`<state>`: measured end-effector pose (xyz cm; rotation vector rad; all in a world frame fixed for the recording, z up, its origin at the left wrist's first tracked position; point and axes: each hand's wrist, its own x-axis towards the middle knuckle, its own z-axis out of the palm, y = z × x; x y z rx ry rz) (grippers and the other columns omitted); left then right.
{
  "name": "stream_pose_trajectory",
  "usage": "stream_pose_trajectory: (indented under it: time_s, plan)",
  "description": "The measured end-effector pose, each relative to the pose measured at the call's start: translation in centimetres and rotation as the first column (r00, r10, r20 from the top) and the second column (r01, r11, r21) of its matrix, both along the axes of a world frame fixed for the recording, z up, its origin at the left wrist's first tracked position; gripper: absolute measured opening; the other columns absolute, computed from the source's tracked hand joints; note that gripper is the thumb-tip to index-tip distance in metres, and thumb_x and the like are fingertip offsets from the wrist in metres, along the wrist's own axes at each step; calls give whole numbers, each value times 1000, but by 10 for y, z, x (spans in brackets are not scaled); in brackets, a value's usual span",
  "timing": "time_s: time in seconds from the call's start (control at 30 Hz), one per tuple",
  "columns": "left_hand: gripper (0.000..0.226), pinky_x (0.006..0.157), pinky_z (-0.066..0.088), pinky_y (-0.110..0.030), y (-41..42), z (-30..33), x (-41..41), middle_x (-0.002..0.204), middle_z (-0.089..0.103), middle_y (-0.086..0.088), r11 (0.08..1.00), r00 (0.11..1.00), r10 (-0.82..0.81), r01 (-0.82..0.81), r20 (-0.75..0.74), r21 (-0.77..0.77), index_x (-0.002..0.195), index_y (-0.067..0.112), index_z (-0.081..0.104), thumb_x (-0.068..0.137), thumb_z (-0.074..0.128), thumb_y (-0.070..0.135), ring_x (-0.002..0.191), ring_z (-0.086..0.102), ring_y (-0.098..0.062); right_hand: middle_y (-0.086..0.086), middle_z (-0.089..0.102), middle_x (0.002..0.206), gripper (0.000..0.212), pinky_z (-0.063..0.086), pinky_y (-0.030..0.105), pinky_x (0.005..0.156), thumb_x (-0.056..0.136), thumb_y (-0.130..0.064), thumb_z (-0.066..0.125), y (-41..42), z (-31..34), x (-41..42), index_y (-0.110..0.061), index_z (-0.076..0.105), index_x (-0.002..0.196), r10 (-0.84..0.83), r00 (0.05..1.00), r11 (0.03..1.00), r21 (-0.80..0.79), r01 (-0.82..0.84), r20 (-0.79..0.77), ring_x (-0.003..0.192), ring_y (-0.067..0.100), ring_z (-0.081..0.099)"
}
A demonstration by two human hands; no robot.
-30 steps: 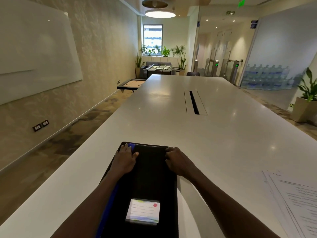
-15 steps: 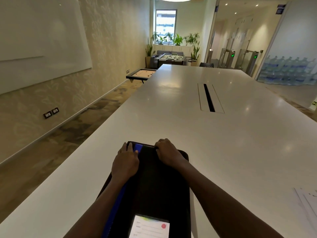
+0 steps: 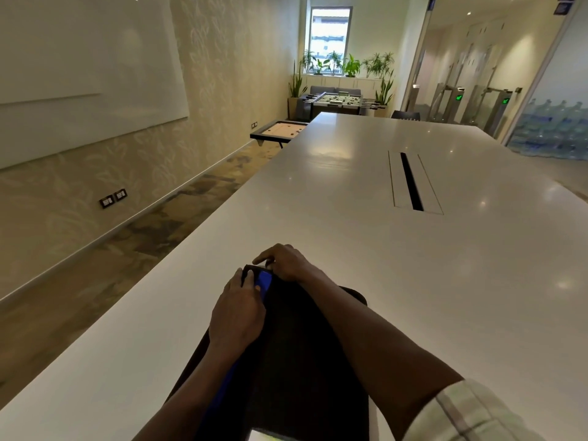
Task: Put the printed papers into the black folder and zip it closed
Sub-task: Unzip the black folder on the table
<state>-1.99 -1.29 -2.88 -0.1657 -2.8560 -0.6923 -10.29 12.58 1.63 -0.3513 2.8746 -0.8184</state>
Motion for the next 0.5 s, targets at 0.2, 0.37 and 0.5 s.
stream_pose_trajectory:
  time_s: [0.2,0.37,0.5]
  plan:
    - [48,110,37,-42,1,1,0,155,34,-12,1000,1000,1,-1,-1,0,148,12,35,102,33,27,140,37,-30,8,71,109,47,49,38,92,90,1,50,-1,6,-18,-27,71,120,131,988,990,46,-135,79,101,22,61]
    - [47,110,36,-40,0,2,1,153,37,-13,1000,1000,-9,9,-7,10,147,12,37,102,36,25,138,40,-30,13,64,123,46,43,34,96,93,-1,51,-6,7,-24,-25,64,130,191,976,980,31,-196,106,110,20,55]
    - [46,108,39,-41,-1,2,2,152,40,-12,1000,1000,-4,4,-18,24,146,12,39,101,37,23,136,43,-30,15,63,122,44,45,36,90,91,3,51,-9,11,-30,-21,69,123,253,957,960,86,-266,144,112,27,56]
